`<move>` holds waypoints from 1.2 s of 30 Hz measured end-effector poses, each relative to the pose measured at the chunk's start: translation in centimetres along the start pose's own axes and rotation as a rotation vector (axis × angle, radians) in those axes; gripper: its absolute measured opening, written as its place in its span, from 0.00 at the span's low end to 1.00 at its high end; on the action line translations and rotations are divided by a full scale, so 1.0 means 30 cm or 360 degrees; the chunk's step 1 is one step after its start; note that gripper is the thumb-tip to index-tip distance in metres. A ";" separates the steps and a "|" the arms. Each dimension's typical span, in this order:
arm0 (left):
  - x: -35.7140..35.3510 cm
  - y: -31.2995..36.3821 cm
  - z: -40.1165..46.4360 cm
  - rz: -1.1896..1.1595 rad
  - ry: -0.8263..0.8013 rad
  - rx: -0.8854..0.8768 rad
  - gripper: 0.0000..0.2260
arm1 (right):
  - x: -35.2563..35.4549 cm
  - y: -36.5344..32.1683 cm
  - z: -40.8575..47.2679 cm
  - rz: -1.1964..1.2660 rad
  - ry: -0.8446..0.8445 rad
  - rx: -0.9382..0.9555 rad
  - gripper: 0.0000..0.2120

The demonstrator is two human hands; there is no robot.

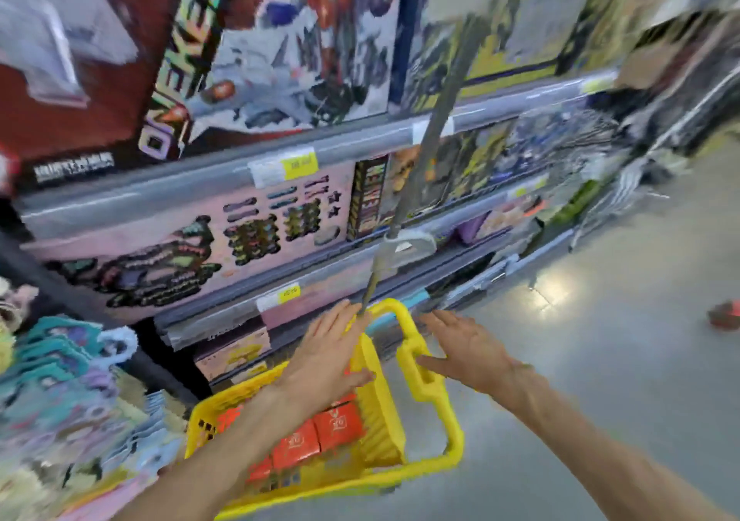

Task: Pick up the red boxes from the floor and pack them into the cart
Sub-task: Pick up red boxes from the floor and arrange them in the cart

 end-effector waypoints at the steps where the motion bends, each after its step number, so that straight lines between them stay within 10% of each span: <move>1: 0.043 0.073 0.054 -0.0010 0.0014 -0.0104 0.41 | 0.081 0.048 -0.055 -0.0019 0.0068 -0.0052 0.33; 23: 0.043 1.767 1.438 -0.0032 0.0041 -0.1373 0.39 | 0.780 1.616 -1.144 -0.0043 0.0671 -0.1256 0.38; 36: -0.215 2.138 2.385 -0.0057 0.0096 -0.1452 0.39 | 0.946 2.573 -1.043 -0.0152 0.0708 -0.1367 0.33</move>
Point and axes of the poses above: each hand's wrist, its own z-axis towards the middle knuckle, its own x-axis out of the back of the hand, y = z × x, the point moved 7 cm from there along z, towards the middle knuckle, and after that the axes turned 5 degrees about -x, right-handed, at the moved point
